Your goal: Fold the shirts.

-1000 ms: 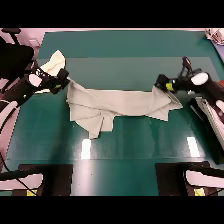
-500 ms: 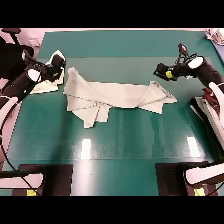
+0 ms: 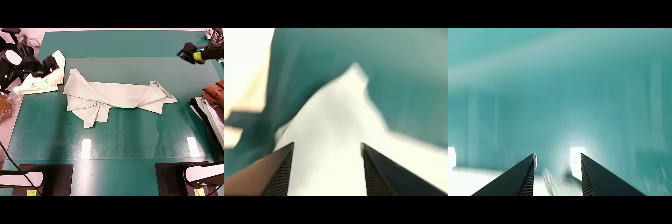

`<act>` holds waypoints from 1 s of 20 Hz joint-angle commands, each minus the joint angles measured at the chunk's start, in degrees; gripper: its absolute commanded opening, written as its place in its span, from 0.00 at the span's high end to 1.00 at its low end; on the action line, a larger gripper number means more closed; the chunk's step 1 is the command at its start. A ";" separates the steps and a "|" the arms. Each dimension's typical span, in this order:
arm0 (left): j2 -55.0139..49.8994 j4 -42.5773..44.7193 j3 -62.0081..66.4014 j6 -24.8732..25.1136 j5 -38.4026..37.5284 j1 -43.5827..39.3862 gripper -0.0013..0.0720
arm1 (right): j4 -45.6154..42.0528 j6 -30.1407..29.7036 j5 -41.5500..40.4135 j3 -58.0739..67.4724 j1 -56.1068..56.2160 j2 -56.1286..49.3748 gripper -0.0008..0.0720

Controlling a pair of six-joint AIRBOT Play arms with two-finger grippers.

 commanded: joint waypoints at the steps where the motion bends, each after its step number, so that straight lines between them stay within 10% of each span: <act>1: -0.04 4.39 -2.56 7.39 -20.00 -1.07 0.30 | -5.25 -1.60 10.88 -5.77 -2.19 4.04 0.52; 20: -3.76 4.57 -10.82 8.79 -14.75 -6.84 0.30 | -5.05 -2.19 -5.64 -53.92 -1.97 33.75 0.52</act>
